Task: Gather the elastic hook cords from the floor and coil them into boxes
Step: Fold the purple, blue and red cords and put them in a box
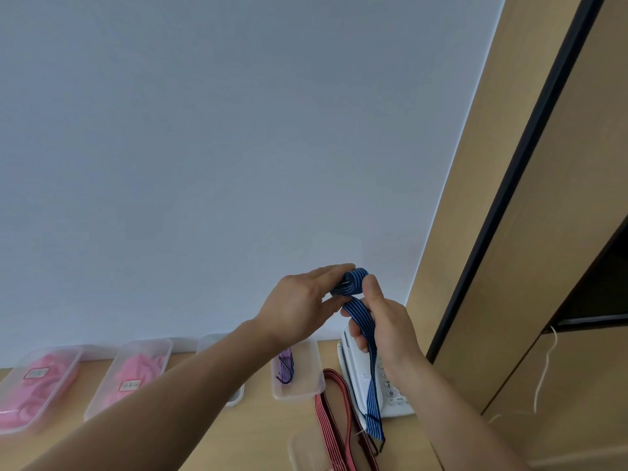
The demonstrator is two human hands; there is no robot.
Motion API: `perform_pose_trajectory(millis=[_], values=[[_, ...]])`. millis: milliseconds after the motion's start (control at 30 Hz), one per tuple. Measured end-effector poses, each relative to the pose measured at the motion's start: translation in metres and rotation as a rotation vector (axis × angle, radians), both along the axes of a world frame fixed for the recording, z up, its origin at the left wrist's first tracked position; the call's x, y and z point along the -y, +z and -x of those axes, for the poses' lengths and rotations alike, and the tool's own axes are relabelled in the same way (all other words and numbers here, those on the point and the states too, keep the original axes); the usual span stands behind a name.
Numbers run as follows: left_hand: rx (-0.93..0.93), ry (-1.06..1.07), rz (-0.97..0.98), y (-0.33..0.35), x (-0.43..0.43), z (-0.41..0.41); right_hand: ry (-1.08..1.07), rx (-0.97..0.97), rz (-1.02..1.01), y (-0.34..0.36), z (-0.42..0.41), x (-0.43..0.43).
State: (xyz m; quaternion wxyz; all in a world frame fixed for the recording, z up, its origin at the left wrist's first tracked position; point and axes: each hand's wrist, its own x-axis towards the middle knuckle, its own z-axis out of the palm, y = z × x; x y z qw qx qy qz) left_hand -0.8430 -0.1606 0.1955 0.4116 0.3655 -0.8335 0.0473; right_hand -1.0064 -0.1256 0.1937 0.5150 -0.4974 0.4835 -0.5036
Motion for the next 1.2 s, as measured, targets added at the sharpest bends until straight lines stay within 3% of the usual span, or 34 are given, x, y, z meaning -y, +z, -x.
perform_pose_trajectory(millis=[133,267,433,500,600,667,767,933,1200], values=[[0.132,-0.014,0.235,-0.005,0.003,-0.003,0.030,-0.009,-0.021,-0.002,-0.002,-0.001],[0.140,-0.008,0.210,-0.010,0.005,-0.003,0.022,-0.008,-0.016,-0.005,-0.004,-0.001],[-0.102,0.000,-0.241,-0.009,0.006,-0.005,-0.016,0.036,0.011,-0.005,0.000,0.000],[-0.314,-0.012,-0.548,-0.005,0.005,-0.005,-0.012,0.028,0.030,-0.005,0.002,0.000],[-0.753,-0.204,-1.117,0.006,0.003,0.001,-0.007,0.004,0.065,-0.006,0.000,-0.002],[-0.839,-0.289,-1.297,0.010,0.000,0.003,-0.009,-0.028,0.093,-0.007,-0.001,-0.002],[-0.781,-0.325,-1.249,0.013,-0.003,0.004,-0.014,-0.074,0.119,-0.009,0.000,-0.002],[-0.839,-0.251,-1.072,0.014,-0.002,0.004,-0.047,-0.093,0.072,-0.012,0.002,0.000],[-0.542,-0.103,-0.712,0.013,-0.004,0.006,-0.014,-0.088,0.014,-0.016,0.005,0.000]])
